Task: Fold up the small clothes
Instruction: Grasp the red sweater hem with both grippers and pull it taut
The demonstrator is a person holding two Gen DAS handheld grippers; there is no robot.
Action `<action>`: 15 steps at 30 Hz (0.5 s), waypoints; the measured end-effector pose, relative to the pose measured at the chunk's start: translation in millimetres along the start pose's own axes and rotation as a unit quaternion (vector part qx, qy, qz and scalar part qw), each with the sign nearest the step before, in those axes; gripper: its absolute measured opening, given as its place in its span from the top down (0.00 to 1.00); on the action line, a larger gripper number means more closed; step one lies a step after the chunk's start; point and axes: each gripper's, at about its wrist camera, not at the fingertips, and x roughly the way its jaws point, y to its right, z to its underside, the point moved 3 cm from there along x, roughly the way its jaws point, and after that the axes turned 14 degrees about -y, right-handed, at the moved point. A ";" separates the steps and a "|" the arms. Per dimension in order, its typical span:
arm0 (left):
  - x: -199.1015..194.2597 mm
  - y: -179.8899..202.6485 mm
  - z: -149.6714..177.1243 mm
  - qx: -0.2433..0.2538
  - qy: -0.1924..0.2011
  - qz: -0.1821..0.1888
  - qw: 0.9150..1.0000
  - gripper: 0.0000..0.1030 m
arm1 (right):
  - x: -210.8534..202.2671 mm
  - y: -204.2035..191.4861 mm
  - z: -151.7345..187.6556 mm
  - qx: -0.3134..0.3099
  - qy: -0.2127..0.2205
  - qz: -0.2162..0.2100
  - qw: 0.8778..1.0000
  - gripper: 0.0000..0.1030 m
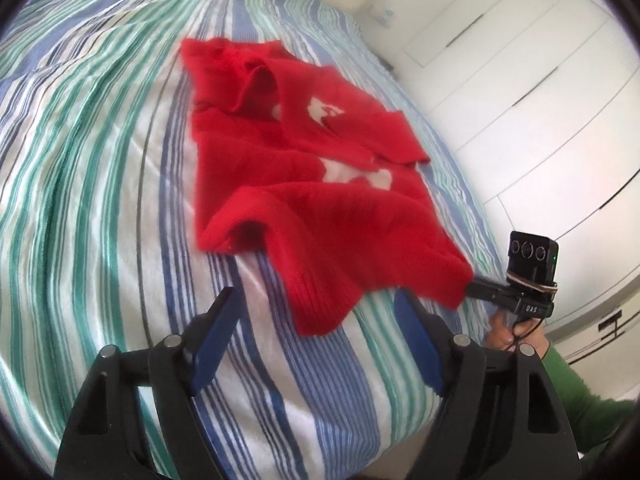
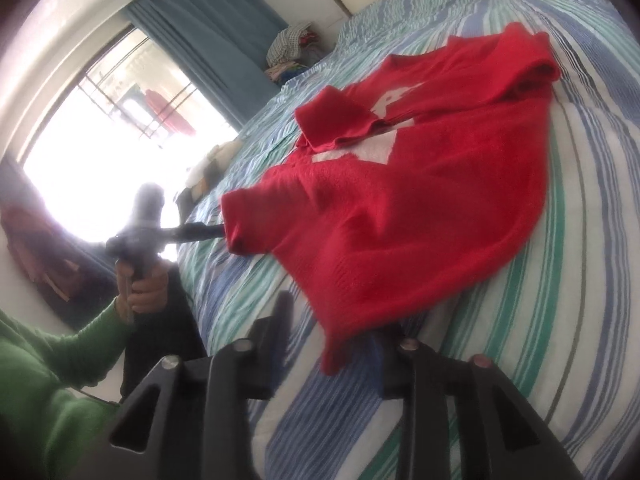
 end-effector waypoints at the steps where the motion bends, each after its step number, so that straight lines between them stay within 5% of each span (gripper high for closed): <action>1: 3.8 1.7 -2.3 0.000 0.000 -0.003 1.000 0.22 | -1.5 -0.1 0.9 0.002 0.004 -0.004 1.000 0.63; 3: 18.5 6.3 -10.6 0.001 -0.010 -0.007 1.000 0.30 | -4.5 -3.0 4.7 -0.001 0.006 -0.010 1.000 0.63; 5: 37.9 8.4 -15.8 -0.009 -0.044 -0.010 0.999 0.95 | -1.4 -1.8 6.4 0.007 0.000 -0.019 1.000 0.63; 6: 42.6 7.9 -16.3 -0.019 -0.055 -0.016 0.998 0.98 | 0.3 -1.3 7.3 0.013 -0.004 -0.022 1.000 0.63; 8: 33.4 9.6 -13.8 -0.021 -0.051 -0.015 0.998 0.98 | -0.3 -1.1 7.5 0.018 -0.002 -0.009 1.000 0.95; 15: -27.6 18.9 36.5 0.018 -0.117 -0.049 0.992 0.98 | -73.2 -25.0 25.0 0.040 0.010 0.021 0.999 0.96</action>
